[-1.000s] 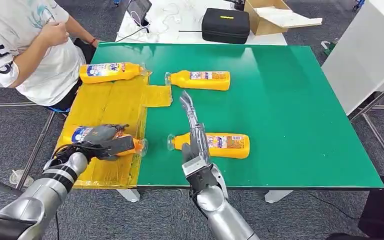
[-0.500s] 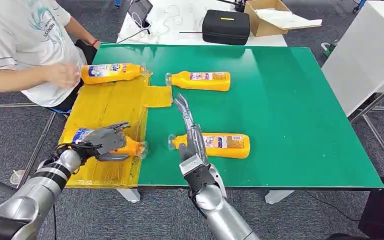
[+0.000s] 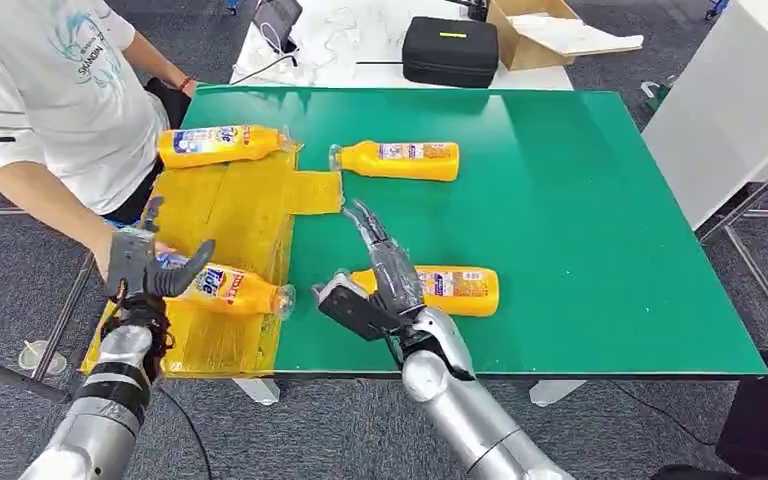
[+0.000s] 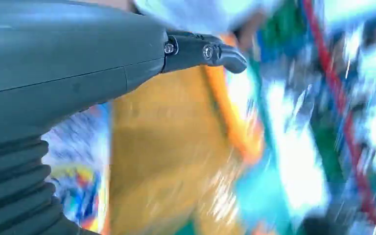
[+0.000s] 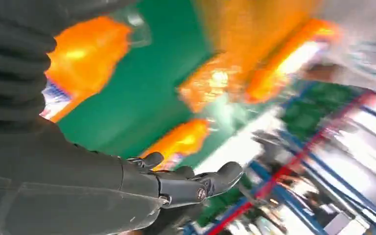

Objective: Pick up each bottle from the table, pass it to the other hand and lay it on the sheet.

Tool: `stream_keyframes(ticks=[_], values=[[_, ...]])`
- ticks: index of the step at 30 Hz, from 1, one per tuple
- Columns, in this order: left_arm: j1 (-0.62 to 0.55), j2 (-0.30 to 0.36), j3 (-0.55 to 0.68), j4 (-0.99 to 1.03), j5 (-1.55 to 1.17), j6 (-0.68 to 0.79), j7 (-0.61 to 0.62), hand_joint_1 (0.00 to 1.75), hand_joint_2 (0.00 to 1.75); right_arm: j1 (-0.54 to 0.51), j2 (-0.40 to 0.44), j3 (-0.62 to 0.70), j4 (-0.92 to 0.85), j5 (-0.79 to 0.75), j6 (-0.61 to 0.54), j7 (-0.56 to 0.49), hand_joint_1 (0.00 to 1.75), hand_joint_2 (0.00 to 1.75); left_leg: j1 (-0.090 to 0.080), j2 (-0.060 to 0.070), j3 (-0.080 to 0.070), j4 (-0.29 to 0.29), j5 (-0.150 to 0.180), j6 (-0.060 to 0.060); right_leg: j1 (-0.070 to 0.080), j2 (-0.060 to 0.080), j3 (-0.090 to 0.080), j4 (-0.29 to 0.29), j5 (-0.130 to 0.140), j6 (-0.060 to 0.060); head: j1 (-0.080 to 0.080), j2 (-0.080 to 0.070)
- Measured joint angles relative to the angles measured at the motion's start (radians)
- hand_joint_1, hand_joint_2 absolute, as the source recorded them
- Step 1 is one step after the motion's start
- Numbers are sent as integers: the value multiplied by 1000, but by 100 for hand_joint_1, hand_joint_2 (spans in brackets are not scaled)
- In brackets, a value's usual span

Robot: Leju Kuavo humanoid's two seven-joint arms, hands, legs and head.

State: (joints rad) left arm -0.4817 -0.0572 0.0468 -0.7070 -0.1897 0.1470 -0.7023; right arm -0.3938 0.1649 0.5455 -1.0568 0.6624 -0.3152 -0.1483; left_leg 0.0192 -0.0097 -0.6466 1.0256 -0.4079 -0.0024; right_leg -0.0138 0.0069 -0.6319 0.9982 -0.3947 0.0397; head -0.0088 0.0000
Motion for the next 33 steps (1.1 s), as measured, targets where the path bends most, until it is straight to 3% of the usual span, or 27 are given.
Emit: stream_keyframes(ticks=[4,10,17,33], values=[[74,-14,57,-151,15,129,0,0,175,-24,-65,-19,51,54,60,97,0,175,0,0,-1,0,0,0,0,0,0,0,0,0,0,0],[153,-19,86,-277,10,154,0,0,175,-26,-126,-45,84,64,94,120,0,175,0,-2,-2,0,0,0,0,0,-1,0,0,0,0,0],[177,-29,88,-282,1,147,0,0,175,-29,-178,-57,121,74,198,153,0,175,0,-1,-2,0,0,0,0,0,-1,0,0,0,0,0],[175,-43,84,-246,10,131,0,0,175,-98,-202,-55,211,88,254,167,0,175,0,-1,-1,0,0,0,0,0,0,0,0,0,0,0]])
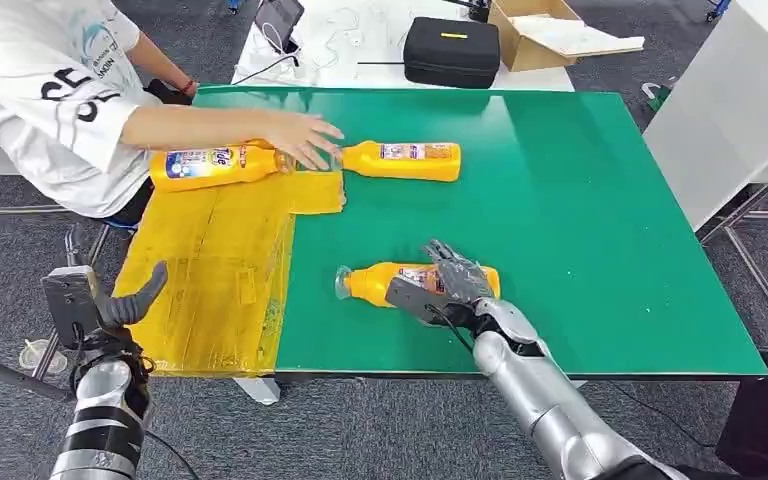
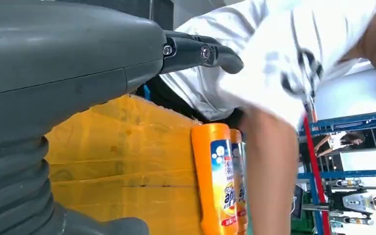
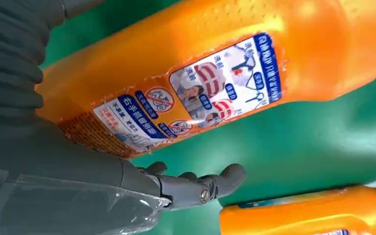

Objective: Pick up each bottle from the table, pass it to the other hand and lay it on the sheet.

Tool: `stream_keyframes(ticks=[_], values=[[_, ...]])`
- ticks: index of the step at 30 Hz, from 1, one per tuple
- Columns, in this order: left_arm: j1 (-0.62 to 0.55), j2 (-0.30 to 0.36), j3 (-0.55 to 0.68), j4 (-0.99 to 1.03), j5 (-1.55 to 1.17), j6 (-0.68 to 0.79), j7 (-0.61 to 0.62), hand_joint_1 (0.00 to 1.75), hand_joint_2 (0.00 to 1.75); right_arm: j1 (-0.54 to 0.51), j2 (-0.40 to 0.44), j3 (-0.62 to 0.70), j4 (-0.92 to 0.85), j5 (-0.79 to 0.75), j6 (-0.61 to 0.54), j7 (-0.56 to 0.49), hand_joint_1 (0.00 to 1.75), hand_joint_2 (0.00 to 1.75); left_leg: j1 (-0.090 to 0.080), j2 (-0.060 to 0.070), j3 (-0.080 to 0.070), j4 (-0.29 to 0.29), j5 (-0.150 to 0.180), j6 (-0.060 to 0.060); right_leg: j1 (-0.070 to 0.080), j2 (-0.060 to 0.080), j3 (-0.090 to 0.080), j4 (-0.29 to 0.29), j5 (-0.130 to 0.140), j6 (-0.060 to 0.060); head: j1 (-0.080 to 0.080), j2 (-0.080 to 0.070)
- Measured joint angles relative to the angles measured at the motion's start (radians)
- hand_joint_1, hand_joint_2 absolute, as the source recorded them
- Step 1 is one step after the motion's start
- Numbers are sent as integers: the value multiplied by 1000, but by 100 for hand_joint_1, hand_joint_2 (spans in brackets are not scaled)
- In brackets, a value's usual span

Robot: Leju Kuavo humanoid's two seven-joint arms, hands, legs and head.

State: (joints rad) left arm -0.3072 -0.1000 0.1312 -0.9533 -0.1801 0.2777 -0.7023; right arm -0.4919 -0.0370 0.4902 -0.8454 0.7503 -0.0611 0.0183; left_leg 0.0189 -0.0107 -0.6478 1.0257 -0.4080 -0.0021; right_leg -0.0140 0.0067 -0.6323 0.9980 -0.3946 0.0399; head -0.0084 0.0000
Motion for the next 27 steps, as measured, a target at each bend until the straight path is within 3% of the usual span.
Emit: stream_keyframes(ticks=[14,15,17,18,27], values=[[-27,-9,1,66,15,-35,0,0,175,-94,-19,33,98,23,117,8,0,175,0,0,1,0,0,0,0,0,1,0,0,0,0,0],[-28,-10,1,71,15,-35,0,0,175,-96,-19,34,101,23,117,8,14,175,0,0,1,0,0,0,0,0,1,0,0,0,0,0],[-30,-10,1,76,15,-35,0,0,175,-101,-19,37,108,23,119,8,159,175,0,0,1,0,0,0,0,0,1,0,0,0,0,0],[-31,-11,1,80,14,-35,0,0,175,-106,-19,43,114,22,126,8,175,175,0,0,1,0,0,0,0,0,1,0,0,0,0,0],[-52,-22,0,124,11,-37,0,0,175,-148,-23,87,171,-10,185,-37,175,175,0,0,4,0,0,0,0,0,4,0,0,0,0,0]])
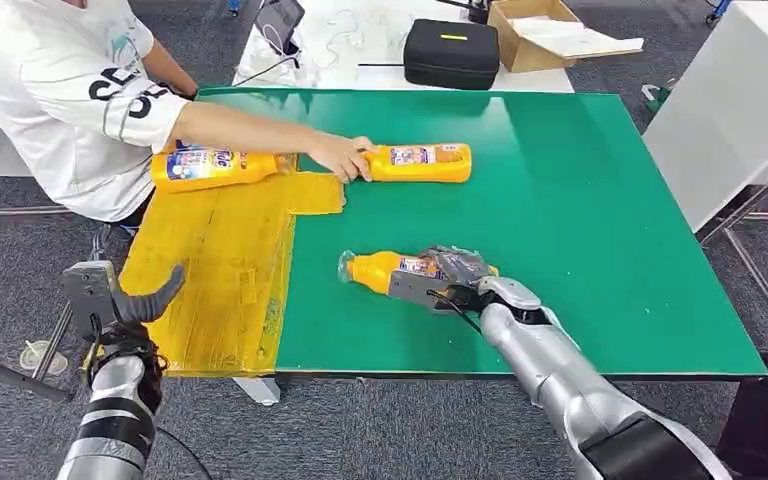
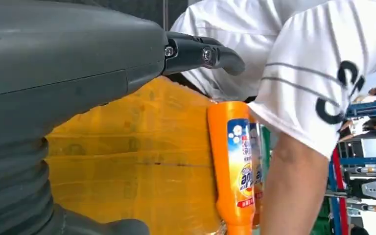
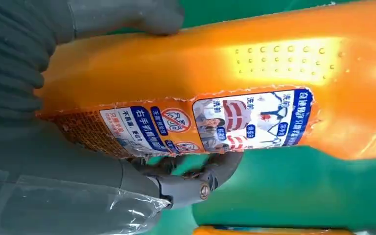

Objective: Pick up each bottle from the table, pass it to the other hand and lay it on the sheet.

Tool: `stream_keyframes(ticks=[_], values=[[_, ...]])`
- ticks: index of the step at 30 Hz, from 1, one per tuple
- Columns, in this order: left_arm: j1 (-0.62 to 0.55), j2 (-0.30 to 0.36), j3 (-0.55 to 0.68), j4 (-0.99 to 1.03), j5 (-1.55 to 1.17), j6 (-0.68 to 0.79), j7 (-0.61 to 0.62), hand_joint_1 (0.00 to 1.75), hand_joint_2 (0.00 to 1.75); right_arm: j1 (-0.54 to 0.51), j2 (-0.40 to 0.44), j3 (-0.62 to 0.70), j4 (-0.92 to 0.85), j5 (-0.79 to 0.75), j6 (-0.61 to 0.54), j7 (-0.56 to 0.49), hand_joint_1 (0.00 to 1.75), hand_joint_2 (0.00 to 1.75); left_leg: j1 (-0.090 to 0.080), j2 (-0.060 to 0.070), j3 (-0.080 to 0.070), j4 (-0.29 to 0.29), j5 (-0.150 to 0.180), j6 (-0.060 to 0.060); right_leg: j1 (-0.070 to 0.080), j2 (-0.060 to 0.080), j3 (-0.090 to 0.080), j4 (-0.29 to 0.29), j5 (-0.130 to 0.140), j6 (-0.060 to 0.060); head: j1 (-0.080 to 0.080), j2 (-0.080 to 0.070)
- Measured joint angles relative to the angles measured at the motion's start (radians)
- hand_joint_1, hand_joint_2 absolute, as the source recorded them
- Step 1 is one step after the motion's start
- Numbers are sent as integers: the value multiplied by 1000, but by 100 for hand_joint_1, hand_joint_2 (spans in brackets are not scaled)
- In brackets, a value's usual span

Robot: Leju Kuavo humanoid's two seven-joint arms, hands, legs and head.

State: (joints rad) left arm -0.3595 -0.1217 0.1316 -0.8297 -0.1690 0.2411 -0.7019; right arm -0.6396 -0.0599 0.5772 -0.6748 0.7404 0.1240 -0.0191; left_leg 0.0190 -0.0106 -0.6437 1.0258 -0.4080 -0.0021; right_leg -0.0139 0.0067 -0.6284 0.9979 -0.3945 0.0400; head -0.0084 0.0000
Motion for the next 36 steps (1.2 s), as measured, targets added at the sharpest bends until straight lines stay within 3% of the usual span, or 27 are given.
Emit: stream_keyframes(ticks=[11,18,29,32,36], values=[[-11,-4,0,24,4,-2,0,0,175,4,-12,6,-2,-98,-25,-72,175,175,0,0,0,0,0,0,0,0,0,0,0,0,0,0],[-6,-15,0,29,25,-42,0,0,175,158,-5,-58,-197,-230,-213,-154,175,175,0,0,-2,0,0,0,0,0,-2,0,0,0,-1,0],[1,-27,2,32,27,-63,1,0,175,237,6,-101,-328,-227,-236,-162,175,175,0,0,-5,0,0,0,0,0,-4,0,0,0,0,0],[6,-41,2,37,85,-203,47,0,175,284,41,-145,-401,-210,-432,-287,175,175,0,-2,-5,0,0,0,0,-1,-4,0,0,0,-1,0],[25,-81,-24,37,219,-461,155,0,175,334,103,-201,-519,-202,-595,-395,175,175,0,-2,-6,0,0,0,0,0,-5,0,-1,0,0,0]])
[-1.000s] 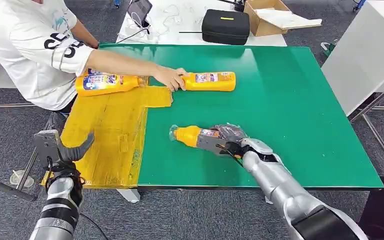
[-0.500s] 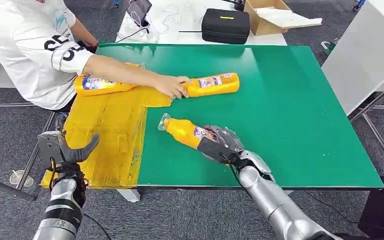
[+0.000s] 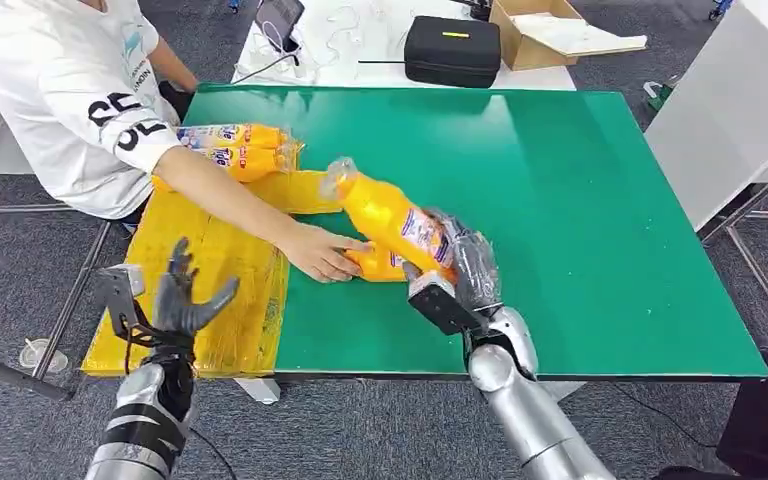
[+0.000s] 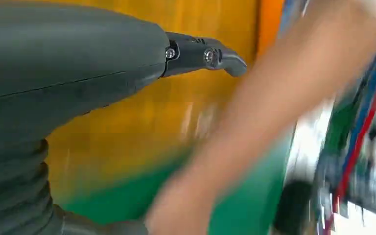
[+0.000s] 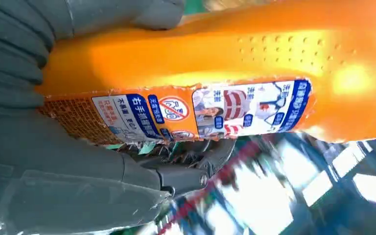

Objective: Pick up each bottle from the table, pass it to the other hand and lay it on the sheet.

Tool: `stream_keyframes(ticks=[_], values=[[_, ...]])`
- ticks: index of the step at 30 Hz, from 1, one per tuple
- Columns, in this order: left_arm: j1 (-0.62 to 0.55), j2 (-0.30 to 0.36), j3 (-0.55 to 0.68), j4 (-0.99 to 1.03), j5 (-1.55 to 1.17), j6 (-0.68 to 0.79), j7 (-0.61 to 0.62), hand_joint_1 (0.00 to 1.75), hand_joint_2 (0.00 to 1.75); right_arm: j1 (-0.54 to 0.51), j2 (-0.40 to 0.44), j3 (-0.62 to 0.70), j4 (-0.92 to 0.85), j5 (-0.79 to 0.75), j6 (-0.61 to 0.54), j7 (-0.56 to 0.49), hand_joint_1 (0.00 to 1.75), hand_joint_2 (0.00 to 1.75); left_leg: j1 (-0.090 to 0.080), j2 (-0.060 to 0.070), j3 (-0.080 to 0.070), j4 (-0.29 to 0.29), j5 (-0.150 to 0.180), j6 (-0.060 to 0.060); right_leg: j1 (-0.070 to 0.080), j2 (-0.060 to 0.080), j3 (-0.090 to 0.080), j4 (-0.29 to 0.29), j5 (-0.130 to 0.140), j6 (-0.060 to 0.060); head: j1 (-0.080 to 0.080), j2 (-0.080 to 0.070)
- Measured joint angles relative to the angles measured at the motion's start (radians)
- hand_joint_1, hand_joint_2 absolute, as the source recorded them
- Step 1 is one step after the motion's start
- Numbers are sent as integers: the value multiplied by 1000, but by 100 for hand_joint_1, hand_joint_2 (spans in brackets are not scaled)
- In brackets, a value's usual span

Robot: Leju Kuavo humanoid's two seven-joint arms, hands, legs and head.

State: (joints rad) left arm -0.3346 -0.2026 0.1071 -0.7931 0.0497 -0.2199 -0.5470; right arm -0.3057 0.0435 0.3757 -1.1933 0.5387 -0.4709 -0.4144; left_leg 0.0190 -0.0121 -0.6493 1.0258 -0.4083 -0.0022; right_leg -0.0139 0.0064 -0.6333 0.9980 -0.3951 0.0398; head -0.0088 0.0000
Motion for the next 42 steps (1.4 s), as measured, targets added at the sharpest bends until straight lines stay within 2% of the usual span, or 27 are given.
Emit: stream_keyframes(ticks=[2,6,10,20,34,42], values=[[13,-13,-39,-12,70,-123,42,0,175,23,22,-19,-30,18,-68,-58,175,175,0,0,0,0,0,0,0,0,0,0,0,0,0,0],[45,-21,-136,-64,249,-320,123,0,175,56,52,-47,-35,16,-83,-127,175,175,0,0,-1,0,-1,0,0,0,0,0,0,0,0,0],[88,-16,-256,-132,385,-406,164,0,175,72,86,-50,32,22,-84,-215,175,175,0,0,-1,0,-1,0,0,0,0,0,0,0,0,0],[123,13,-425,-223,407,-414,140,0,175,84,162,-36,167,17,-72,-252,175,175,1,0,-1,0,0,0,0,0,0,0,0,0,0,0],[138,44,-471,-260,419,-374,128,0,175,81,195,-17,229,-8,-32,-253,175,175,1,0,-1,0,0,0,0,0,0,0,0,0,0,0],[119,44,-471,-240,434,-319,153,0,175,59,253,63,299,20,-35,-244,175,175,1,1,-1,0,0,0,0,0,-1,0,0,0,0,0]])
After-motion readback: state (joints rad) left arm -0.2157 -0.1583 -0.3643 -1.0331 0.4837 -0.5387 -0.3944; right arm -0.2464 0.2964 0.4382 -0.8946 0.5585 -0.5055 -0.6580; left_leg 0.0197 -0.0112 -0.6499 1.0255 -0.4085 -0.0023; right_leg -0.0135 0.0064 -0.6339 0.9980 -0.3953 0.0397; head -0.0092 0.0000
